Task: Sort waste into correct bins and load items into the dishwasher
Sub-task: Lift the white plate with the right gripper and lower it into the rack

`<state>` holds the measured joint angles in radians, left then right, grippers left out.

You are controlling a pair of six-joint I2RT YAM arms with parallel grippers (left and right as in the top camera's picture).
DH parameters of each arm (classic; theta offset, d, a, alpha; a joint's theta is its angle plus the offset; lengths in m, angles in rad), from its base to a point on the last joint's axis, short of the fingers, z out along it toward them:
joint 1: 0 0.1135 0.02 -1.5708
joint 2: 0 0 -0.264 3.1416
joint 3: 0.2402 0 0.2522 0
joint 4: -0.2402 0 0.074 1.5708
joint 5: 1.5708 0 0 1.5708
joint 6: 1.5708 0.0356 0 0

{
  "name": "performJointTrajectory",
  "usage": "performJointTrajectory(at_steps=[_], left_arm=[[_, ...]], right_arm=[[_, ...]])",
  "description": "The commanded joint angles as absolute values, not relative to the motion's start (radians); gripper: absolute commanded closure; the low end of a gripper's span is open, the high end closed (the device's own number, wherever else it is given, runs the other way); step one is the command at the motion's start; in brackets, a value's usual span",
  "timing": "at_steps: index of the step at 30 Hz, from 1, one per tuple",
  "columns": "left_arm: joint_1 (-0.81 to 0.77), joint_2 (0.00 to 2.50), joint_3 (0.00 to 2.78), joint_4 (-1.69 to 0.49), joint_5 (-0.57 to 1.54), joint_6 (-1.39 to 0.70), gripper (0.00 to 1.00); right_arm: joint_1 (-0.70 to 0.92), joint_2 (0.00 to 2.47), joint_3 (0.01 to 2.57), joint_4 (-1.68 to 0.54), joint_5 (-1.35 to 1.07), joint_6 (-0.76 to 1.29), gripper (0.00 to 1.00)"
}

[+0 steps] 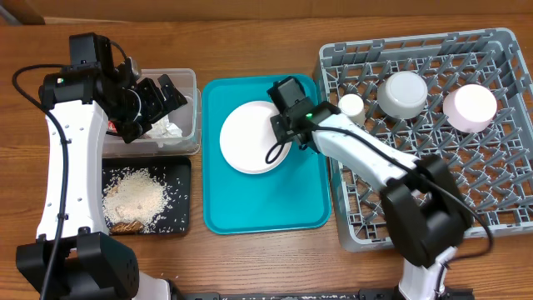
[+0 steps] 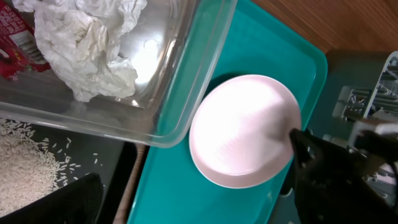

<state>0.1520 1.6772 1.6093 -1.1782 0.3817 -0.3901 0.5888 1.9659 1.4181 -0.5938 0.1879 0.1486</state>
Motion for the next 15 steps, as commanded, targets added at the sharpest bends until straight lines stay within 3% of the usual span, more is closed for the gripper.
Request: performJointTrajectory(at_steps=[1,5,9,15], left_arm=[[0.15,1.649,1.634,-1.174,0.373,-0.397,0.0],[0.15,1.649,1.634,-1.174,0.373,-0.397,0.0],[0.15,1.649,1.634,-1.174,0.373,-0.397,0.0],[0.15,1.649,1.634,-1.174,0.373,-0.397,0.0]], right_arm=[[0.586,1.82,1.416,-0.604,0.21,0.148,0.96],[0.586,1.701,1.416,-0.647,0.31,0.145,0.96],[0.586,1.591,1.416,-0.711,0.572,0.137,0.96],[0.583,1.5,1.416,-0.778,0.896,-0.03,0.96]])
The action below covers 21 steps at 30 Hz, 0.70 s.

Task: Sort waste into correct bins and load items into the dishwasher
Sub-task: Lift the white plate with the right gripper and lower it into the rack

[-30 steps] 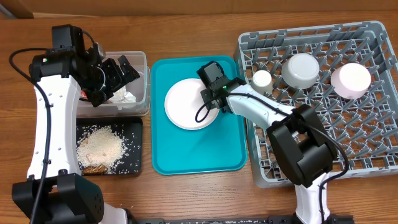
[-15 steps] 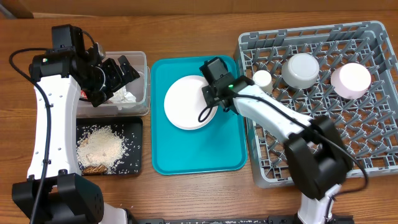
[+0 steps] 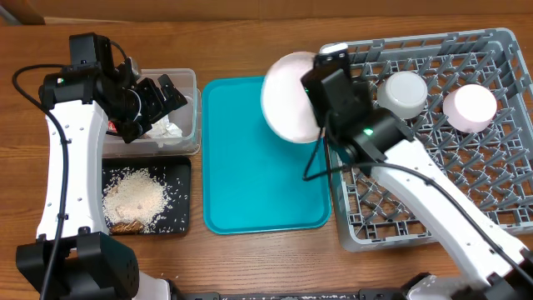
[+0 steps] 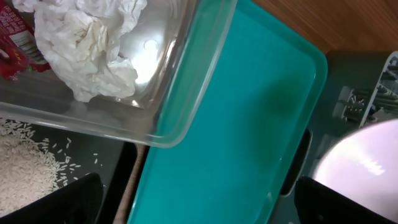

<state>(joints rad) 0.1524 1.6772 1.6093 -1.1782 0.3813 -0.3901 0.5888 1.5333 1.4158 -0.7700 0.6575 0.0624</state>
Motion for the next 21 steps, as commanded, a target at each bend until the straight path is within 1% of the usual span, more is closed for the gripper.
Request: performJointTrajectory(at_steps=[1,4,7,16,21], left_arm=[[0.15,1.649,1.634,-1.174,0.373,-0.397,0.0],[0.15,1.649,1.634,-1.174,0.373,-0.397,0.0],[0.15,1.649,1.634,-1.174,0.373,-0.397,0.0],[0.15,1.649,1.634,-1.174,0.373,-0.397,0.0],[0.15,1.649,1.634,-1.174,0.373,-0.397,0.0]], right_arm=[[0.579,1.493,1.416,-0.79,0.95,-0.063,0.96],[0.554,1.488,1.416,-0.814,1.065,-0.15,0.96],[0.525,1.488,1.416,-0.833,1.111,-0.207,0.96],[0.394,1.488,1.415,-0.897,1.103,-0.303,0.96],[0.305,1.489,1.415,-0.916,0.954,-0.399,0.96]])
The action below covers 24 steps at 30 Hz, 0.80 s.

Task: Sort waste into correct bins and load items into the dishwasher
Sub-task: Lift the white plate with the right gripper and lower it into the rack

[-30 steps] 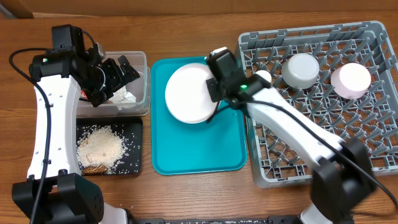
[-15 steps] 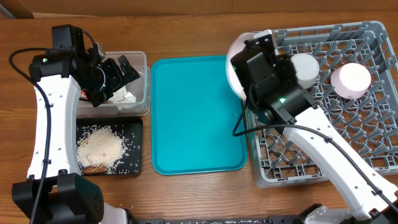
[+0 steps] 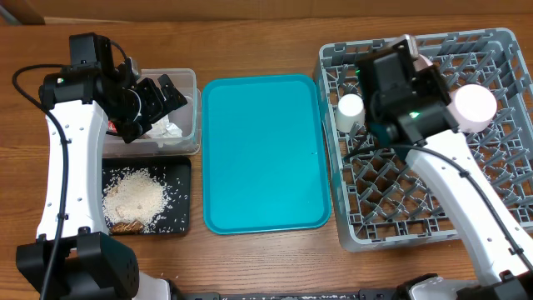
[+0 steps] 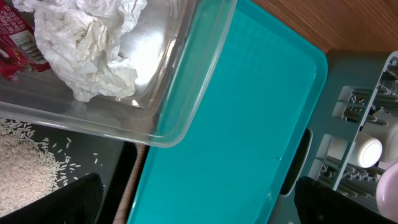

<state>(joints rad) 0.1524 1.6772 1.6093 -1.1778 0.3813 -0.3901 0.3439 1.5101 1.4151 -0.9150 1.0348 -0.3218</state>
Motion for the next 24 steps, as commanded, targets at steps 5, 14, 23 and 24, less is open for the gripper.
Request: performJointTrajectory(at_steps=[5,14,23,24], left_arm=[[0.15,1.649,1.634,-1.174,0.373,-0.397,0.0],[0.15,1.649,1.634,-1.174,0.373,-0.397,0.0],[0.15,1.649,1.634,-1.174,0.373,-0.397,0.0],[0.15,1.649,1.634,-1.174,0.373,-0.397,0.0]], right_arm=[[0.232,1.489,1.415,-0.921,0.84,-0.449,0.96],[0.189,1.489,1.415,-0.957,0.682,-0.469,0.96],[0.189,1.489,1.415,-0.948,0.67,-0.468,0.53],[0.189,1.489,1.415,-0.948,0.669,-0.468,0.46]])
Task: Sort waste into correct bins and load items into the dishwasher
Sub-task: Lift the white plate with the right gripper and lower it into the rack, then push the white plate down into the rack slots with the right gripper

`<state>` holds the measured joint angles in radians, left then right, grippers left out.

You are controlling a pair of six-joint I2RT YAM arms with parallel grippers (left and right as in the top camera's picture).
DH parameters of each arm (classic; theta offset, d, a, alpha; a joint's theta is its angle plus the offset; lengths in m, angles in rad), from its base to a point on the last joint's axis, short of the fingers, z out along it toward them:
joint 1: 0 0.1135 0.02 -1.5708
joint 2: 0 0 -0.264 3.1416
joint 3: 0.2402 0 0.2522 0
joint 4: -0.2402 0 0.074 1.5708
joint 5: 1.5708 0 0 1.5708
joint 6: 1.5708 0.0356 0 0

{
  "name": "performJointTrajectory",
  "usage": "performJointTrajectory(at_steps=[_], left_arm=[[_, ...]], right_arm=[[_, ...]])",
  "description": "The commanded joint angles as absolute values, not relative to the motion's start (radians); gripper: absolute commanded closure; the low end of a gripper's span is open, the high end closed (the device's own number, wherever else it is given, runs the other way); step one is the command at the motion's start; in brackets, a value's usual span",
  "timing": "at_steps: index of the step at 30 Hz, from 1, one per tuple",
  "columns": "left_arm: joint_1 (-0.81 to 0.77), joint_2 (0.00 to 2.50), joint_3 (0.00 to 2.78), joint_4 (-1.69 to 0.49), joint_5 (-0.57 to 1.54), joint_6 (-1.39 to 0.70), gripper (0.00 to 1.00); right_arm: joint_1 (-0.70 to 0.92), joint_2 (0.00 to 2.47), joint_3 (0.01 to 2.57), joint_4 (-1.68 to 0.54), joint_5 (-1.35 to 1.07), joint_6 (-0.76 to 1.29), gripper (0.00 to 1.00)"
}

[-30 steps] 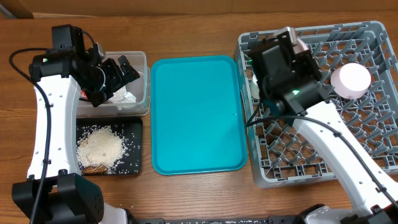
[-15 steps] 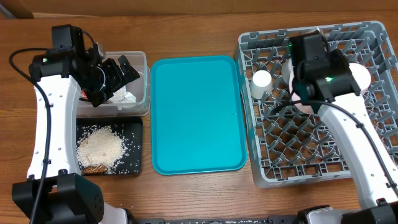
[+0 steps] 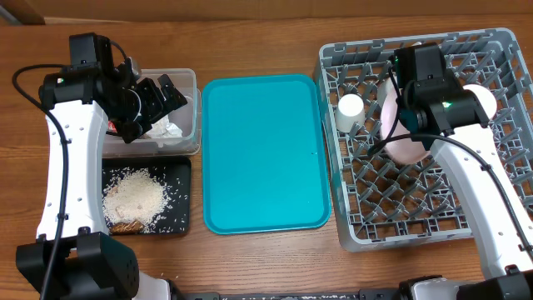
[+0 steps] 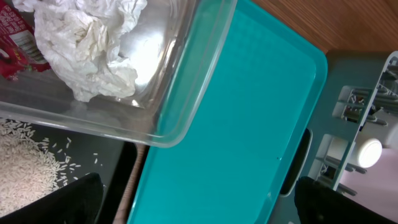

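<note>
My right gripper (image 3: 406, 104) hangs over the grey dish rack (image 3: 500, 208), shut on a white plate (image 3: 398, 137). The plate stands on edge, tilted, low among the rack's prongs; the fingers themselves are mostly hidden under the wrist. A small white cup (image 3: 351, 106) (image 4: 368, 152) and a white bowl (image 3: 481, 102) sit in the rack. My left gripper (image 3: 154, 108) (image 4: 199, 205) is open and holds nothing, above the clear bin (image 3: 193, 100) (image 4: 186, 81), which contains crumpled tissue (image 4: 87, 50) and a red wrapper (image 4: 9, 43).
The teal tray (image 3: 265, 150) (image 4: 242, 124) lies bare between the bins and the rack. A black tray (image 3: 179, 167) with spilled rice (image 3: 137, 196) sits in front of the clear bin. Wooden table all round.
My right gripper has moved with the plate from the rack's back left to lower in its middle, and the plate now stands tilted among the prongs. The left arm has not moved.
The plate lay on the teal tray with my right gripper at its right edge. Then the gripper held it lifted at the tray's far right corner. Then it was over the rack, the tray bare. Now it stands on edge down in the rack.
</note>
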<state>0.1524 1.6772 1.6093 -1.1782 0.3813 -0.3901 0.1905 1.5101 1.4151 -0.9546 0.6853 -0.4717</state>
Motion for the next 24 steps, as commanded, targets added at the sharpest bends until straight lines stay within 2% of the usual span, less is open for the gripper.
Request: performJointTrajectory(at_steps=[1,8,13,17,24], left_arm=[[0.15,1.649,1.634,-1.174,0.373,-0.397,0.0],[0.15,1.649,1.634,-1.174,0.373,-0.397,0.0],[0.15,1.649,1.634,-1.174,0.373,-0.397,0.0],[0.15,1.649,1.634,-1.174,0.373,-0.397,0.0],[0.15,1.649,1.634,-1.174,0.373,-0.397,0.0]], right_arm=[[0.189,1.489,1.415,-0.948,0.669,-0.468,0.42],[0.189,1.489,1.415,-0.902,0.475,-0.393,0.31],[0.189,1.489,1.415,-0.767,0.257,-0.169,0.31],[0.189,1.489,1.415,-0.679,0.154,-0.068,0.32],[0.19,1.491,1.415,-0.643,-0.21,0.148,0.39]])
